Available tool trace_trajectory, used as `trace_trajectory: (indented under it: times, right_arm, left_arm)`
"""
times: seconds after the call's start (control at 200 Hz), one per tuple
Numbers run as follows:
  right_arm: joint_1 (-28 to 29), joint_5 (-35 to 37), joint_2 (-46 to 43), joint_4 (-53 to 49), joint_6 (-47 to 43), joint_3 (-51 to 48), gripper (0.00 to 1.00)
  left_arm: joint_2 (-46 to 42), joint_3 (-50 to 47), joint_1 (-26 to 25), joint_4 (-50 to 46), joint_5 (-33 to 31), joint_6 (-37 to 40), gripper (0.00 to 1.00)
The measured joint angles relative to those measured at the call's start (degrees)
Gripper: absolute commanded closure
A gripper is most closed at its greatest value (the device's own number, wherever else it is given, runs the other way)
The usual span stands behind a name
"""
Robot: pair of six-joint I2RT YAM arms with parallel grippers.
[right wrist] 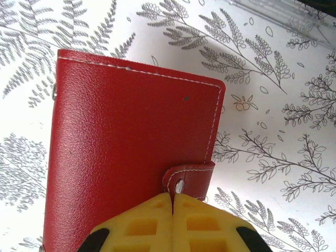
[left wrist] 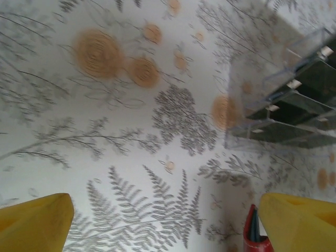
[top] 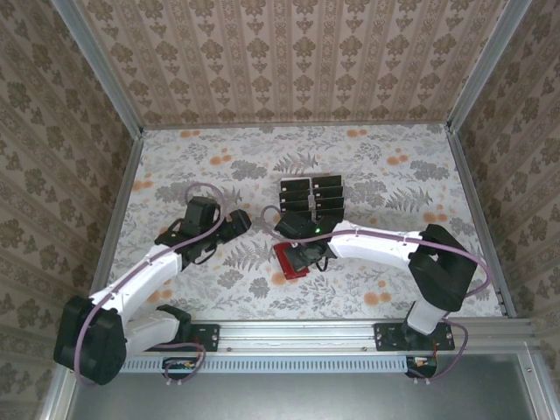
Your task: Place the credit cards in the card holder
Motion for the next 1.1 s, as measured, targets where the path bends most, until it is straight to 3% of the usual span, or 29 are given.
trace_trajectory:
  times: [0.485,0.855,0.99,1.1]
  right_arm:
    - [0.00,-0.85,-0.35,1.55,5.11,0.00,1.00]
    - [-0.11,-0.85,-0.74,2.64,5.64,0.00,1.00]
    - [-0.13,-0.85,-1.07,2.71,5.64,0.00,1.00]
    - [-0.24,-0.85,-1.36,2.80,5.66,0.00,1.00]
  left_arm:
    - [0.59,-6.23,-8.81,15.41,-1.42,-8.92,0.06]
    - [7.56,-6.84,-12.48,24.33,-1.88,-12.61,0.13]
    - [9.51,-6.84,-14.08,26.84,-2.08,-13.51,0.18]
    - [10.78,-6.84,-15.45,28.61,-2.54,-14.69,0.31]
